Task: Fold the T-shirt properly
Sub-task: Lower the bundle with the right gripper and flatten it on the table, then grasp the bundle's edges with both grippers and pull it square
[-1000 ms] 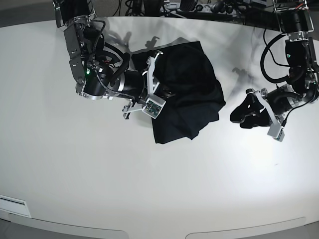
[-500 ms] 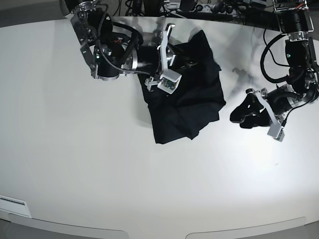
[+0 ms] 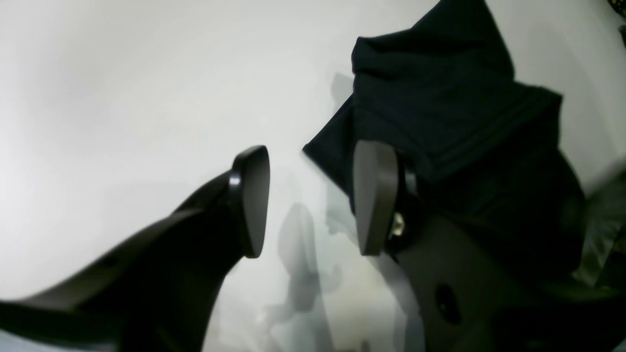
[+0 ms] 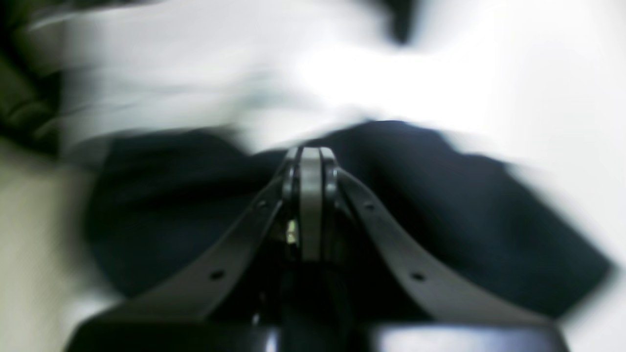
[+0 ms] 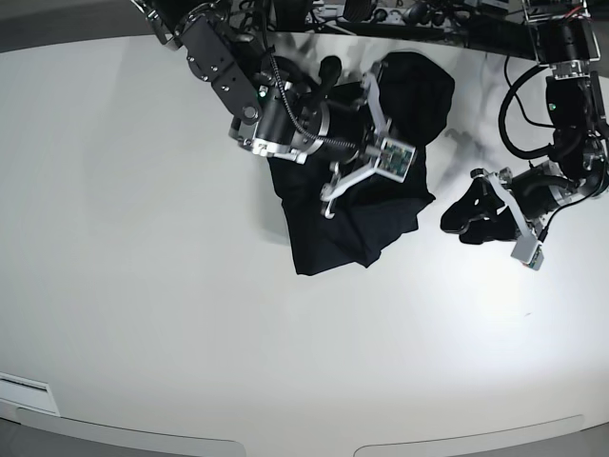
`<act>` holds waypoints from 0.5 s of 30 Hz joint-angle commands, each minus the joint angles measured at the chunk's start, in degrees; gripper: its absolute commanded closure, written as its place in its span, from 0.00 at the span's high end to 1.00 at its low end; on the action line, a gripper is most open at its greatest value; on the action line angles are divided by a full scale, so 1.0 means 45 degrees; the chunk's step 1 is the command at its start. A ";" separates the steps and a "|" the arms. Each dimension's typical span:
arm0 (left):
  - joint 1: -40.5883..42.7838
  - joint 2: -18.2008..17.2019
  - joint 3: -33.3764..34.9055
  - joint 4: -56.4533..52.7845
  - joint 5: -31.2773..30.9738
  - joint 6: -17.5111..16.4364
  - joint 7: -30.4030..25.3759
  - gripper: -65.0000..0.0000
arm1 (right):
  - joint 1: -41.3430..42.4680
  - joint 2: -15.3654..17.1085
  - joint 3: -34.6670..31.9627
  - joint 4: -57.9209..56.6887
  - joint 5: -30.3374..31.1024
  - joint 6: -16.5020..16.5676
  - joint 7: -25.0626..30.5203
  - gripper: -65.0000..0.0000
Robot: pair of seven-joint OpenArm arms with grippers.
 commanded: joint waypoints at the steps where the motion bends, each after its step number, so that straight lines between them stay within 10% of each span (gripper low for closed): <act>1: -0.0219 -0.0311 -0.0097 0.0194 -0.0238 -0.0110 -0.0180 0.46 | 0.0160 0.0073 0.0287 0.0384 -0.0180 -0.0296 0.0350 0.00; 8: -0.0214 -0.0529 -0.0097 0.0194 -0.0243 -0.0110 -0.0165 0.46 | -0.0471 0.1044 0.2608 0.0665 -0.0141 -0.0903 0.0374 0.00; 15: -0.0219 -0.0515 -0.0097 0.0194 -0.0253 -0.0110 -0.0209 0.46 | -0.1938 0.1477 0.2841 0.0665 0.1676 0.0199 0.0539 0.00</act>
